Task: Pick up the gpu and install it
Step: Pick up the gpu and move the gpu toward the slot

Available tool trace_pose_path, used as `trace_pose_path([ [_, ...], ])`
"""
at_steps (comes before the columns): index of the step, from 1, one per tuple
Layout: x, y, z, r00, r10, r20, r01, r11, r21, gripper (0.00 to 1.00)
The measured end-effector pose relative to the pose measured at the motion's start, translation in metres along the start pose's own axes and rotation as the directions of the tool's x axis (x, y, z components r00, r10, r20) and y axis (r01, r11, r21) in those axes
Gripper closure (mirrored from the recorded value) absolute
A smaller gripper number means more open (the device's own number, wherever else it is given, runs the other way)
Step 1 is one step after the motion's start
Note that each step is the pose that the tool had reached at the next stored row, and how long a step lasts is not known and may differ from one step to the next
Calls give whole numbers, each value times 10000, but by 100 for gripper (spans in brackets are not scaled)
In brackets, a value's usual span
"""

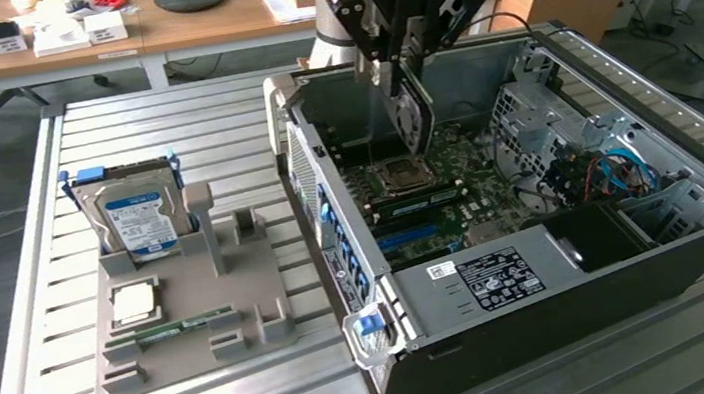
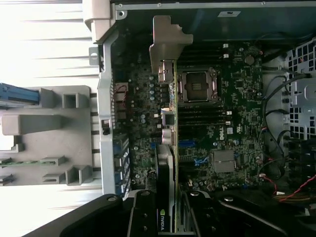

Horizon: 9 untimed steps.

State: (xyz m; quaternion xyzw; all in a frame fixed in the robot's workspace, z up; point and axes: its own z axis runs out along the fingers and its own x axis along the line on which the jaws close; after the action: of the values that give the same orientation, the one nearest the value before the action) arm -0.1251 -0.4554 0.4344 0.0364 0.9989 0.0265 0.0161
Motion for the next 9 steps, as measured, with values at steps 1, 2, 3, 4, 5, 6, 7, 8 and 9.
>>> trace_pose_path([
  [1, -25, 2, 1, 10000, -1, 0, 1, 10000, 0, 73],
  [2, -50, 4, 1, 10000, -1, -1, 1, 10000, 1, 73],
  [3, -77, 6, 2, 10000, 1, -1, -1, 10000, 1, 73],
  [4, -102, 8, 3, 10000, 0, -1, 0, 10000, 1, 73],
  [5, -127, 10, 4, 10000, 0, 0, 0, 10000, 1, 73],
  [6, -151, 11, 5, 10000, 0, 0, 0, 10000, 0, 73],
  [7, -175, 13, 6, 10000, 0, 0, 0, 10000, 1, 73],
  [8, -197, 15, 7, 10000, -1, 0, 1, 10000, 1, 73],
  [9, -218, 16, 8, 10000, -1, 0, 1, 10000, 0, 73],
])
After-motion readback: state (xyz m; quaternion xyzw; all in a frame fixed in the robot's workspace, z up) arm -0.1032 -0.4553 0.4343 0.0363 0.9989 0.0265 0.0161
